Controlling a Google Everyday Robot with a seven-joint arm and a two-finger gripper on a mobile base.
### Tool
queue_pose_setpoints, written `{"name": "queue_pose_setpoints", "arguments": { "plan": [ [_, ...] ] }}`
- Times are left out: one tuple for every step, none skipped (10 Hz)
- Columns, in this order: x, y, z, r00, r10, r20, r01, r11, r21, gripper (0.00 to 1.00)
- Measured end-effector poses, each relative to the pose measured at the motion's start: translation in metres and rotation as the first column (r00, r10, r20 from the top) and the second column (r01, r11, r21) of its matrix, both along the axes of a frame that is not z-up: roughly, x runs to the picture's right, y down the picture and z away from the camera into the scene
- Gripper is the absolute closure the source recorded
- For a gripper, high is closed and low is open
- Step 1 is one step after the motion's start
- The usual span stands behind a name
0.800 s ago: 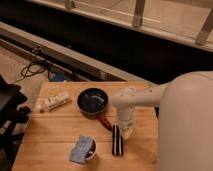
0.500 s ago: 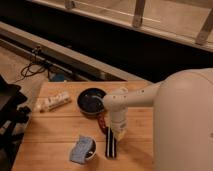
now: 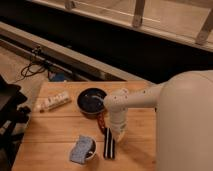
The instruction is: Push the eraser across the table
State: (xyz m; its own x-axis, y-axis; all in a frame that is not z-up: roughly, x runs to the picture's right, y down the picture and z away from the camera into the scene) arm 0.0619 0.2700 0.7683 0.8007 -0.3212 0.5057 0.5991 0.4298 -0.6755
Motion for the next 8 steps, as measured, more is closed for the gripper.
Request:
{"name": "queue_pose_setpoints", "arguments": {
  "plan": [
    [-0.002, -0.002, -0.004, 1.000, 0.008, 0.021, -0.008, 1.0000, 0.004, 0.98],
    [-0.003, -0.005, -0.008, 0.999, 0.015, 0.035, -0.015, 0.9998, 0.014, 0.98],
    [-0.006, -0.011, -0.016, 0.999, 0.011, 0.038, -0.012, 0.9991, 0.042, 0.98],
    [-0.005, -0.021, -0.025, 1.000, 0.006, 0.027, -0.008, 0.9970, 0.076, 0.98],
    [0.006, -0.038, -0.040, 1.000, 0.010, -0.010, -0.008, 0.9911, 0.133, 0.98],
    [0.018, -0.055, -0.054, 0.999, 0.025, -0.041, -0.017, 0.9829, 0.184, 0.95],
    [0.029, -0.069, -0.065, 0.996, 0.052, -0.073, -0.035, 0.9745, 0.222, 0.89],
    [0.046, -0.082, -0.077, 0.988, 0.095, -0.118, -0.063, 0.9658, 0.251, 0.86]
  ]
}}
